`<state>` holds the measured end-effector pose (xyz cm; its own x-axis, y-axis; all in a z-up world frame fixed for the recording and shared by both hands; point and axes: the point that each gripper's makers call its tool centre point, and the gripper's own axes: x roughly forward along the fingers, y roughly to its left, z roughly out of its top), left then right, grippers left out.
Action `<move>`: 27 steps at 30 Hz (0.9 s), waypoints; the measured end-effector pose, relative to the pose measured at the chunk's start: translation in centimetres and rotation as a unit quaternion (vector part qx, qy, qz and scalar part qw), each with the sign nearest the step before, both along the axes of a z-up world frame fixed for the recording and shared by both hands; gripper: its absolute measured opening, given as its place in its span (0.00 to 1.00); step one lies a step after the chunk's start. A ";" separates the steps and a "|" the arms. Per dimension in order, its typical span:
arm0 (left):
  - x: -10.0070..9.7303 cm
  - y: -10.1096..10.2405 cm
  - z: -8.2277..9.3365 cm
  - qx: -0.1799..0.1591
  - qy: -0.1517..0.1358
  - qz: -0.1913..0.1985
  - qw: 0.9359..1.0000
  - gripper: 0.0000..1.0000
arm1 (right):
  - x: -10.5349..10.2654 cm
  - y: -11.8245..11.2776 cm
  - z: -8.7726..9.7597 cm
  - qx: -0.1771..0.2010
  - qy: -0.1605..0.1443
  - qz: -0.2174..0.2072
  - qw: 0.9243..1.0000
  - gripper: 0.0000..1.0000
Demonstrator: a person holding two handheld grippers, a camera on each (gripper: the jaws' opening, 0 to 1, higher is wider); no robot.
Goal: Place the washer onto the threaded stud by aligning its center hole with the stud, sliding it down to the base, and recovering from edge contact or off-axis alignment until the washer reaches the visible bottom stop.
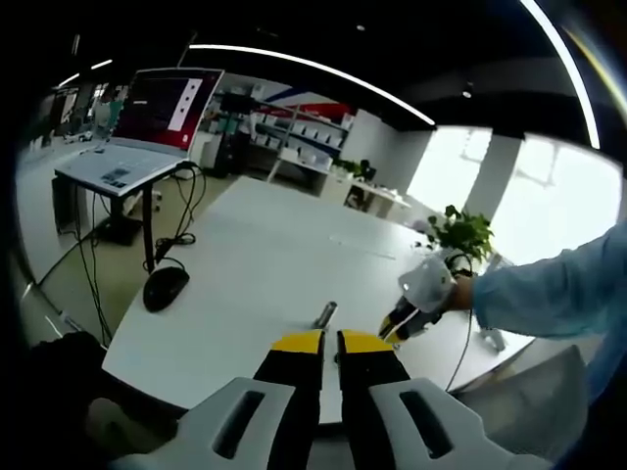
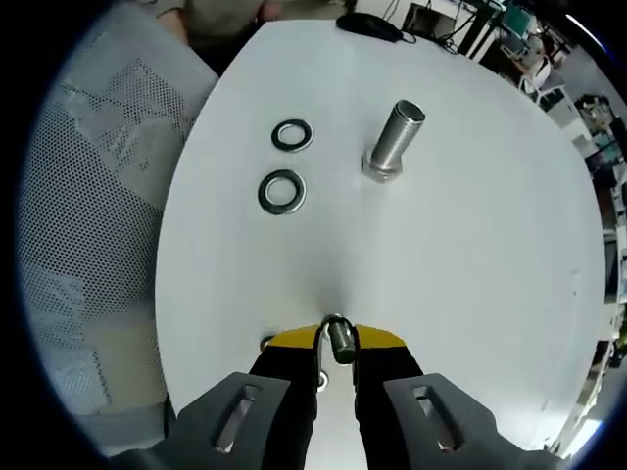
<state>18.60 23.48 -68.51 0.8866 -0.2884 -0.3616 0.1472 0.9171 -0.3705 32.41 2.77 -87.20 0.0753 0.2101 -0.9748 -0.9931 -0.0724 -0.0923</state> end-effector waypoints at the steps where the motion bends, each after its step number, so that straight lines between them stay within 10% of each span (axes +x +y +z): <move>1: 0.0 0.0 0.0 0.000 0.001 -0.001 1.000 0.02 | 0.0 0.1 0.1 0.005 0.000 -0.003 1.000 0.13; 9: 0.0 -0.1 -0.1 0.002 0.004 -0.002 1.000 0.02 | 0.3 -0.5 0.2 0.011 0.003 -0.019 1.000 0.28; 27: -0.1 -0.1 -0.1 0.003 0.006 -0.005 1.000 0.03 | -0.6 -4.1 0.8 0.018 0.008 -0.059 0.998 0.26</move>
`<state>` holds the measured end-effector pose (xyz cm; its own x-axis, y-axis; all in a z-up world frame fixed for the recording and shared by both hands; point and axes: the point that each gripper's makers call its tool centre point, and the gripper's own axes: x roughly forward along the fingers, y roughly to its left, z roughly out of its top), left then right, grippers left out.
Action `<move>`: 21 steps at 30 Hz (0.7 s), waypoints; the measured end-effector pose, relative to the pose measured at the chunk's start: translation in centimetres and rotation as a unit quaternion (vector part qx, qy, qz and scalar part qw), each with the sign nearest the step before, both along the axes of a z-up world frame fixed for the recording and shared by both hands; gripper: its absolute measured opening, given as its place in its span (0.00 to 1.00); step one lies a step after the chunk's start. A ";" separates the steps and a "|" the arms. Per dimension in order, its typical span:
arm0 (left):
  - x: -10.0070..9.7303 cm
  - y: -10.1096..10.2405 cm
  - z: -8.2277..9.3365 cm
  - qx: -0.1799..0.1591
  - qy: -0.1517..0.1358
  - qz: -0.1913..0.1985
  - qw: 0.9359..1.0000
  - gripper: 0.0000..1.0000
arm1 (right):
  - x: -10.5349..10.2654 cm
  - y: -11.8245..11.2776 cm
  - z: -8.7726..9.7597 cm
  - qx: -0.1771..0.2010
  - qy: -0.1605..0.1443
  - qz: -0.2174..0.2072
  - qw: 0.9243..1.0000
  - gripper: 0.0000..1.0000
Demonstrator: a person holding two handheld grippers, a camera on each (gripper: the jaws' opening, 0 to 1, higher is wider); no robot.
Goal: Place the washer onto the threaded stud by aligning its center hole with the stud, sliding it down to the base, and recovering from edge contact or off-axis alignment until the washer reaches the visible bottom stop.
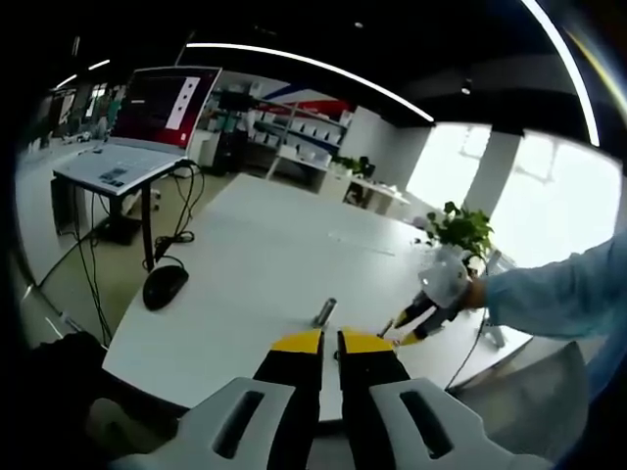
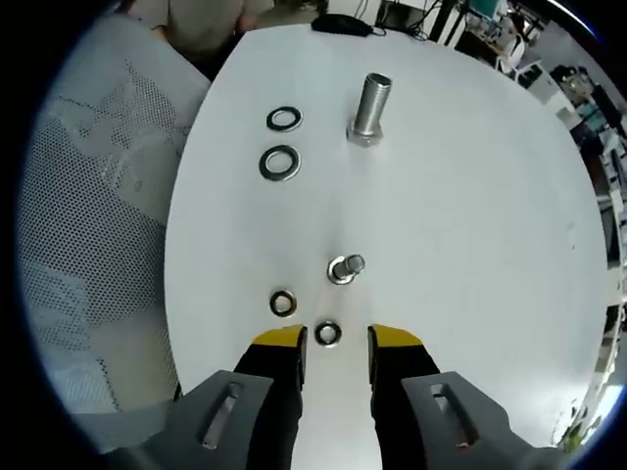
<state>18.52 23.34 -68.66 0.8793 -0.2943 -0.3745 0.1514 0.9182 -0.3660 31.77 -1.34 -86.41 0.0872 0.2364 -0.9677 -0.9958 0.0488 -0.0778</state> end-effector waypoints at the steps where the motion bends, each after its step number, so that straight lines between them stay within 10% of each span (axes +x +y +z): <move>1: 0.0 0.0 0.0 0.000 0.000 0.000 1.000 0.03 | -0.1 -0.1 0.0 0.002 0.003 -0.003 1.000 0.26; 21: 0.0 0.0 0.0 -0.001 0.000 0.000 1.000 0.03 | -0.1 -0.7 -1.5 0.012 0.043 -0.055 0.997 0.22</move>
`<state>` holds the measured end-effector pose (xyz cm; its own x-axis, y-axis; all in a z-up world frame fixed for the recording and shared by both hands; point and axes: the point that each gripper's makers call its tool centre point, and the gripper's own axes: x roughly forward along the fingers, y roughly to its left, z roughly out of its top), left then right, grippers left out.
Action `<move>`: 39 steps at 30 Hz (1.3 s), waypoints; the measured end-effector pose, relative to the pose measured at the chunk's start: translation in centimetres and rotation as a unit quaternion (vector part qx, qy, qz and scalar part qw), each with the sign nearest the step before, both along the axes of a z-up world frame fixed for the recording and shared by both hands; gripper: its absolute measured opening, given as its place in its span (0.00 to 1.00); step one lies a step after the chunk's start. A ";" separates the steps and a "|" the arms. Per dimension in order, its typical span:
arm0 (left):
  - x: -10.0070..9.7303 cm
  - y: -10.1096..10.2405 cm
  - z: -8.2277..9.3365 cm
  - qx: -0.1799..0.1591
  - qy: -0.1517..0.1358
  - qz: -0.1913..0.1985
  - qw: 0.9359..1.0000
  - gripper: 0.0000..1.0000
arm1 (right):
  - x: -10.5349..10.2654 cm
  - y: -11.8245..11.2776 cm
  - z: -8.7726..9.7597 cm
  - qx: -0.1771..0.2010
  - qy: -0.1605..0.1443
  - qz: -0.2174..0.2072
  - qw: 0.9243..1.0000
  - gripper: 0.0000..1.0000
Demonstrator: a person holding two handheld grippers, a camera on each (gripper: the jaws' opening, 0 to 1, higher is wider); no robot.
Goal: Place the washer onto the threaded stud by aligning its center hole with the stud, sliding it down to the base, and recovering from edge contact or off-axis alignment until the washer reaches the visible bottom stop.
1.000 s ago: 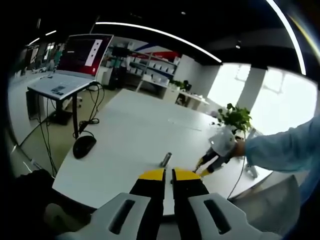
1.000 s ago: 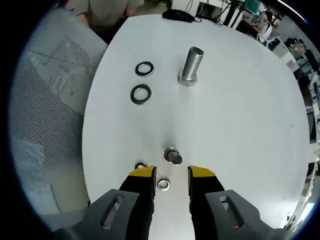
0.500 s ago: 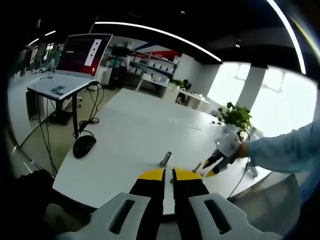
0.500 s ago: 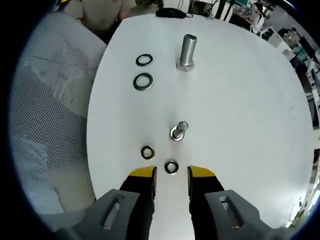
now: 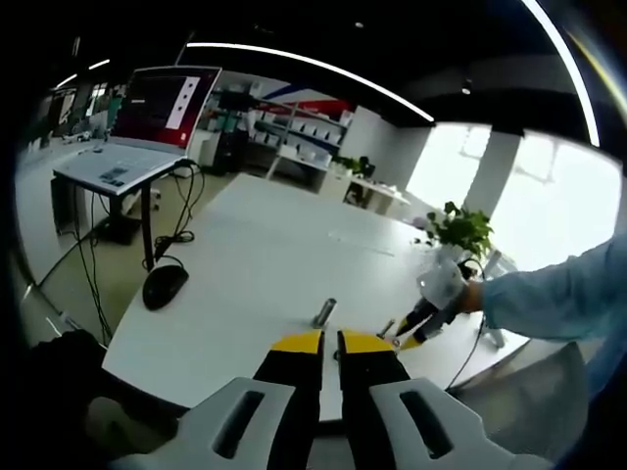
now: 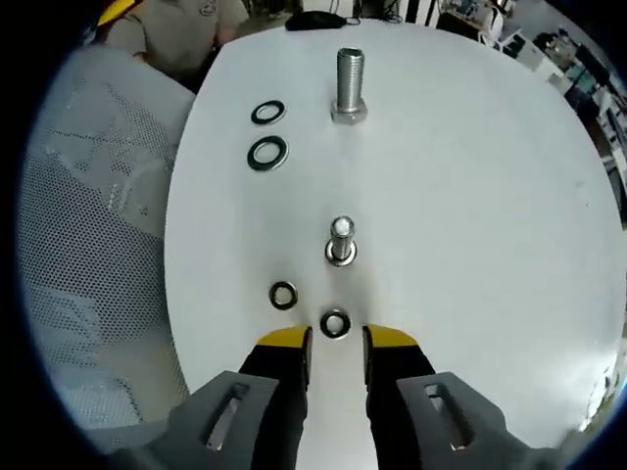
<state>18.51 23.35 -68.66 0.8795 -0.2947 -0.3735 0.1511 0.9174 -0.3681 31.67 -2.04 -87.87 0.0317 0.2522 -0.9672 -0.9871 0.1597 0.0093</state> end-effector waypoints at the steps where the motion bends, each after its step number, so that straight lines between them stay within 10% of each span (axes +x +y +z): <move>1: 0.0 0.0 0.0 0.000 0.000 0.000 1.000 0.03 | 0.0 0.0 0.1 0.001 -0.001 0.001 1.000 0.21; 39: 0.1 0.0 0.1 -0.004 -0.004 0.000 1.000 0.03 | -0.4 0.5 2.7 0.007 -0.029 0.024 0.999 0.13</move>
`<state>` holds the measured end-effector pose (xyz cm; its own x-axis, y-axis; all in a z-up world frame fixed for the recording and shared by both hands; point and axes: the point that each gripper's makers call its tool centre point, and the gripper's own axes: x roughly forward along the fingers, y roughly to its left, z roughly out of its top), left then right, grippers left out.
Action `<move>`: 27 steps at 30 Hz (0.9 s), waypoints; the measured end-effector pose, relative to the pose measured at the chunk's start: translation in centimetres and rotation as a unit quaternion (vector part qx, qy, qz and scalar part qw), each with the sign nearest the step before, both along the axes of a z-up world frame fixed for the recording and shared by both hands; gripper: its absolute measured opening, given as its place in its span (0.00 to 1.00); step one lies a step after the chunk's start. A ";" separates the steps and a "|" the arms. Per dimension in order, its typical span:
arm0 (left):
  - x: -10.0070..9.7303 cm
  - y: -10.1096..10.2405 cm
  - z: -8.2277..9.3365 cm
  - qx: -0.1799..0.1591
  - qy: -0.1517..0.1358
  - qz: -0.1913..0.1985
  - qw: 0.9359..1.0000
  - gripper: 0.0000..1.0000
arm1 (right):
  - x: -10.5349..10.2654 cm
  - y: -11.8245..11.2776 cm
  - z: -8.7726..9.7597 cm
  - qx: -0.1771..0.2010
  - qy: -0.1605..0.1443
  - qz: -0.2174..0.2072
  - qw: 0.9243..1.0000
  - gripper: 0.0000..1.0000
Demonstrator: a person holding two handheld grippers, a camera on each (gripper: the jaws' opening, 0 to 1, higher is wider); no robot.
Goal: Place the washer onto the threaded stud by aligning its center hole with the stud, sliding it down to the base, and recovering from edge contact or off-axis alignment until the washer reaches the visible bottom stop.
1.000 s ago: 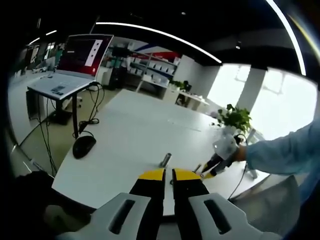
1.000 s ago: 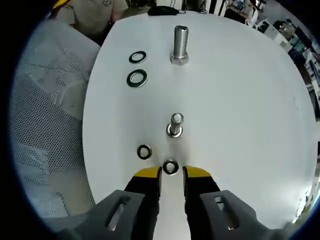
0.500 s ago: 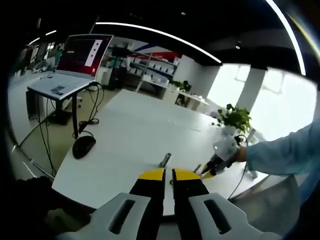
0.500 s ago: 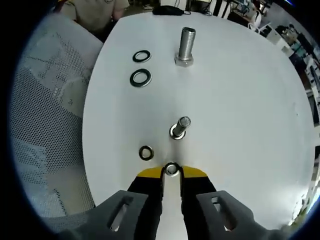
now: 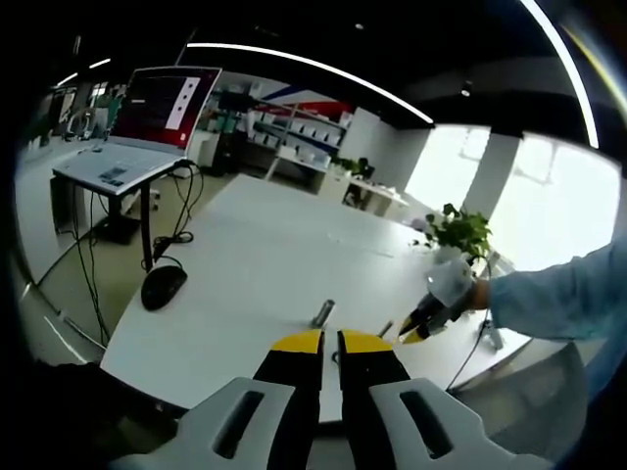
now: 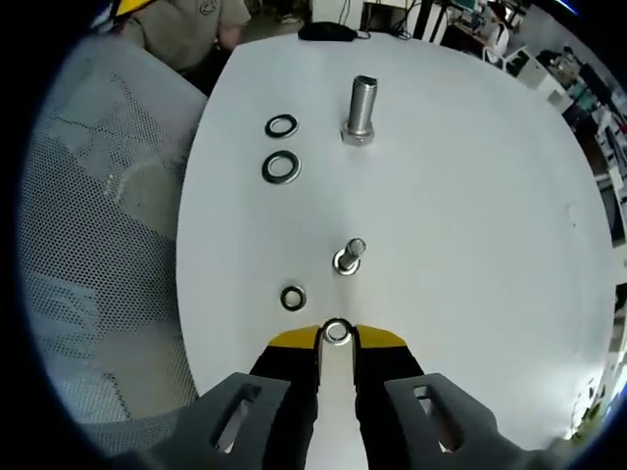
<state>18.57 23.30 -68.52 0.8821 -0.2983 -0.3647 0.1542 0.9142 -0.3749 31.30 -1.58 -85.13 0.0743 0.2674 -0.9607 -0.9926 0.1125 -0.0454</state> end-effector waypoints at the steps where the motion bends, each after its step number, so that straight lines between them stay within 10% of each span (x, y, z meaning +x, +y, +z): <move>1: 0.0 0.0 0.0 0.000 0.000 0.000 1.000 0.03 | 0.0 0.0 0.2 0.001 -0.002 0.001 1.000 0.13; 27: 0.0 0.0 0.1 0.000 -0.002 0.000 1.000 0.03 | 0.5 4.2 5.4 0.029 -0.044 0.052 0.997 0.13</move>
